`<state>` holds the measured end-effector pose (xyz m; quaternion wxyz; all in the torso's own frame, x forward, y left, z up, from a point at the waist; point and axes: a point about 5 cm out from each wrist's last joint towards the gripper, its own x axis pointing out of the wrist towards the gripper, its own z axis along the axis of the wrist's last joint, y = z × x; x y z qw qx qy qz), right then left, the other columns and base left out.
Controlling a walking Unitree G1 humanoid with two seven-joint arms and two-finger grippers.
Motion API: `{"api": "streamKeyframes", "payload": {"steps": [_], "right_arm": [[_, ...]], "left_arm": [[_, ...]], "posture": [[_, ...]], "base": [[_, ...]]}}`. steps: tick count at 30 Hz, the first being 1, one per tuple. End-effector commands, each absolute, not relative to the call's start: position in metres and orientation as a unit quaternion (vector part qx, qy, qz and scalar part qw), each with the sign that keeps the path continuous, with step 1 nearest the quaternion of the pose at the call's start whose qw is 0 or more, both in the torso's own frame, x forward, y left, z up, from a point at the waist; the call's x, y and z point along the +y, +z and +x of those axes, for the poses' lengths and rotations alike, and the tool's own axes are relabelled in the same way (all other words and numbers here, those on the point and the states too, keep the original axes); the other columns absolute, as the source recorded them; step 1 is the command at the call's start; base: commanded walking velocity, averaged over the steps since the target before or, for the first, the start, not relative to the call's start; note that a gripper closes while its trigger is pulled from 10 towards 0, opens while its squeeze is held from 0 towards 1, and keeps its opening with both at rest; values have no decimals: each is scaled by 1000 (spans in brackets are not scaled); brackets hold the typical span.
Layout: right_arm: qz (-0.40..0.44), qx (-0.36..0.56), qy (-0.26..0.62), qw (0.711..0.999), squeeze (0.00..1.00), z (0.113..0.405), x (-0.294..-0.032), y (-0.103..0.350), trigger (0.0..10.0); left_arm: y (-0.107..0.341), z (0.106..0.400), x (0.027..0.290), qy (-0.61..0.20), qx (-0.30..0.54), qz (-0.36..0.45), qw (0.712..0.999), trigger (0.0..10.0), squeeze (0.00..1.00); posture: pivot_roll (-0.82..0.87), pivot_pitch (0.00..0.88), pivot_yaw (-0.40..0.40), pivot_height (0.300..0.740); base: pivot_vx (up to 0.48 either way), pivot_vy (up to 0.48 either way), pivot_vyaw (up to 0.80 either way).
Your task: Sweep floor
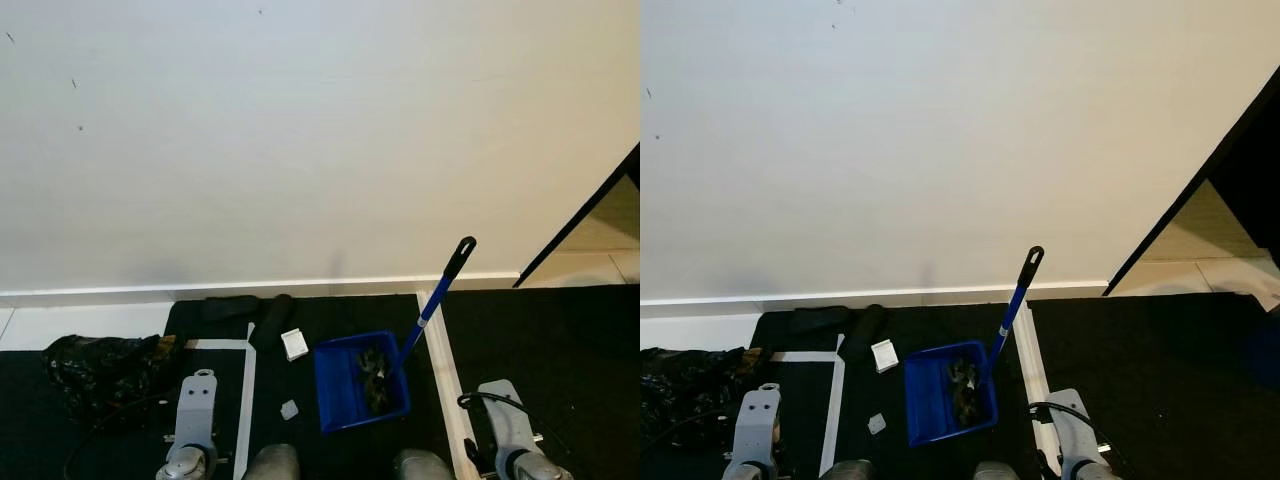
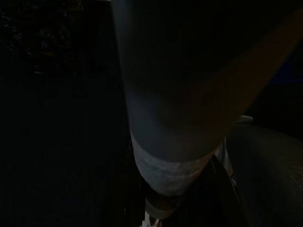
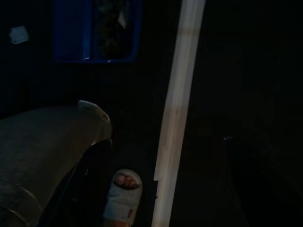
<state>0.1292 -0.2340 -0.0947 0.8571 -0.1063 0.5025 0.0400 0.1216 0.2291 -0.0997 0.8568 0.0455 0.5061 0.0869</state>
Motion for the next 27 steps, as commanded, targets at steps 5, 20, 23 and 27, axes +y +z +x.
{"api": "streamKeyframes", "payload": {"steps": [5,20,23,27], "right_arm": [[-105,513,37,851,0,130,-226,-97,10000],[-102,496,62,860,0,135,-189,-102,10000],[-103,493,61,862,0,135,-192,-101,10000],[-104,492,60,862,0,134,-197,-100,10000]], "left_arm": [[-104,112,225,90,526,37,845,10000,0],[-105,110,224,88,529,38,843,10000,0],[-105,110,224,88,529,38,843,10000,0],[-105,109,223,88,529,38,843,10000,0]], "posture": [[67,0,-38,740],[62,0,-38,740],[61,0,-37,740],[61,0,-37,740]], "base": [[0,0,0],[0,0,0],[0,0,0],[0,0,0]]}}
